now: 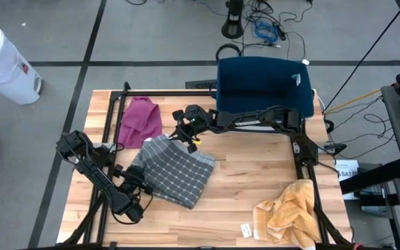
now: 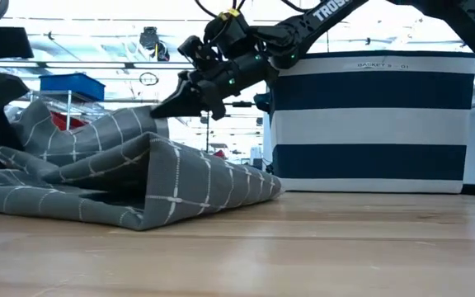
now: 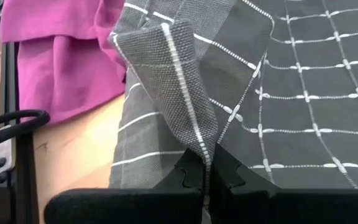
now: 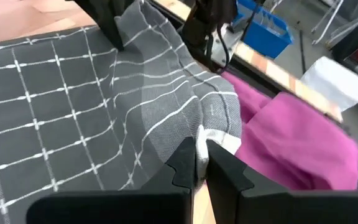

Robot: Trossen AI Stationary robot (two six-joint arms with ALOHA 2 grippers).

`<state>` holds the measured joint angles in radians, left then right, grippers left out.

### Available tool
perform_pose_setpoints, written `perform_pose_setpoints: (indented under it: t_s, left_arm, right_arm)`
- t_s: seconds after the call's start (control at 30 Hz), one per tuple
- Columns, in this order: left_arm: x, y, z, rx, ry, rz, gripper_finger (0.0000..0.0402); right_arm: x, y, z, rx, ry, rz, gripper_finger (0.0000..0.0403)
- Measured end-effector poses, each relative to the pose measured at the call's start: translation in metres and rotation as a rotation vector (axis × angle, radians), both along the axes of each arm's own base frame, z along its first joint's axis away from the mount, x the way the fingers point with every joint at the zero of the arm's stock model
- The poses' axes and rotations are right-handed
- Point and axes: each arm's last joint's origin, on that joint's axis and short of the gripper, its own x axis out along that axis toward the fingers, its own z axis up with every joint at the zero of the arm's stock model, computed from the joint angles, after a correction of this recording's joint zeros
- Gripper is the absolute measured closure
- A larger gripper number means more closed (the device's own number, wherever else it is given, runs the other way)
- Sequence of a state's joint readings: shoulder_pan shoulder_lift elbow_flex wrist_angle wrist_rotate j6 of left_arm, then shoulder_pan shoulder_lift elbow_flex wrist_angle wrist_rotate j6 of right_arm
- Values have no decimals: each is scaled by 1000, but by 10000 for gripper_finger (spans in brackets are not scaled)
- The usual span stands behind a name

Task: Fold towel
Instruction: Fold the gray checkered towel

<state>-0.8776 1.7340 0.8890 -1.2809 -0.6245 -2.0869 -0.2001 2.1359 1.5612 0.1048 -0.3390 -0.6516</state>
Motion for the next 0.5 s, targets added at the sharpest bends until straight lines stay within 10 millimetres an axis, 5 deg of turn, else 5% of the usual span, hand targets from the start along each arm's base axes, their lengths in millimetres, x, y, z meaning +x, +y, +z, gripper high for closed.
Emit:
perform_pose_setpoints:
  t_s: [0.3, 0.5]
  left_arm:
    - [0, 0, 0, -12, 8, 12, 401]
    - [0, -1, -1, -17, 1, 16, 392]
  right_arm:
    - [2, 12, -1, -25, -1, 43, 359]
    - [2, 10, -1, -36, 8, -9, 275]
